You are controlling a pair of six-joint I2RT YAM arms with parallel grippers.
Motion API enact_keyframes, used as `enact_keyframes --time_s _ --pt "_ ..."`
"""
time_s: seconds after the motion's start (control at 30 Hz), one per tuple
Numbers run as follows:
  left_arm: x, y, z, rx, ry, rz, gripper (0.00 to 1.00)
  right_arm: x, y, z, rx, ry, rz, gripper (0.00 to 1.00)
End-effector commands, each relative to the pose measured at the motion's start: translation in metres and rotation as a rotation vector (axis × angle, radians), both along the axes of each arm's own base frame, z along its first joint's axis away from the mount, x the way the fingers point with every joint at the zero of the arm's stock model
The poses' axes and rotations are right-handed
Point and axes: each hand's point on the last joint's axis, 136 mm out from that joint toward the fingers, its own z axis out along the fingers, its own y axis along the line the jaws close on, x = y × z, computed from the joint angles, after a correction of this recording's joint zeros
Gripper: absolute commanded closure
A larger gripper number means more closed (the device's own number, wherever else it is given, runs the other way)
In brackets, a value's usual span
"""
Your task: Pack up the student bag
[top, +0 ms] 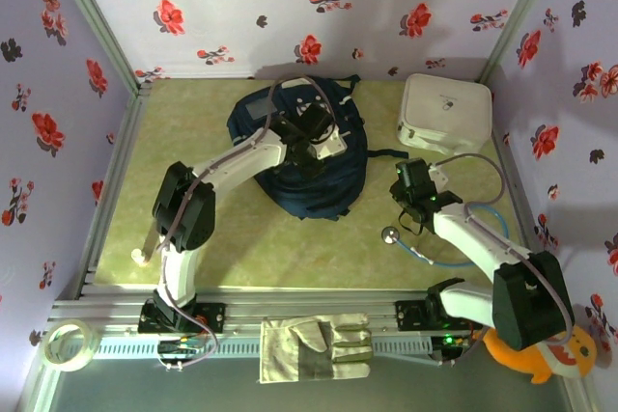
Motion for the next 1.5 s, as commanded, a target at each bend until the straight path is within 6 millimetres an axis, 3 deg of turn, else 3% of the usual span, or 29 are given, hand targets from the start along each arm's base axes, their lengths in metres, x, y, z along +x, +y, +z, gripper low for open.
enact_keyframes --time_s 0.0,0.1,0.3,0.43,0.63,0.8,0.97,1.1,1.27,1.47 --pt "0.005 0.01 0.015 0.03 -0.018 0.025 0.78 0.006 0.0 0.012 -0.005 -0.055 0.011 0.72" --pt "0.003 0.012 0.022 0.026 -0.017 0.034 0.82 0.006 0.001 0.013 -0.005 -0.06 0.017 0.72" --pt "0.01 0.012 0.034 -0.014 -0.037 0.076 1.0 0.011 0.007 0.018 0.01 -0.082 0.051 0.72" --pt "0.017 0.01 0.049 -0.075 -0.06 0.132 1.0 0.02 0.023 0.031 0.035 -0.132 0.139 0.72" --pt "0.021 0.007 0.096 -0.224 -0.142 0.193 1.0 0.031 0.063 0.062 0.089 -0.249 0.324 0.72" --pt "0.021 -0.001 0.139 -0.4 -0.209 0.221 1.0 0.032 0.111 0.094 0.157 -0.356 0.503 0.71" --pt "0.016 -0.012 0.162 -0.529 -0.212 0.209 1.0 0.031 0.147 0.12 0.207 -0.399 0.61 0.7" --pt "0.021 -0.019 0.167 -0.579 -0.212 0.227 1.0 0.041 0.165 0.119 0.263 -0.342 0.595 0.72" --pt "0.036 -0.029 0.172 -0.625 -0.202 0.275 1.0 0.052 0.161 0.087 0.262 -0.174 0.428 0.74" --pt "0.05 -0.032 0.172 -0.661 -0.162 0.342 1.0 0.073 0.189 0.105 0.331 -0.222 0.479 0.72"
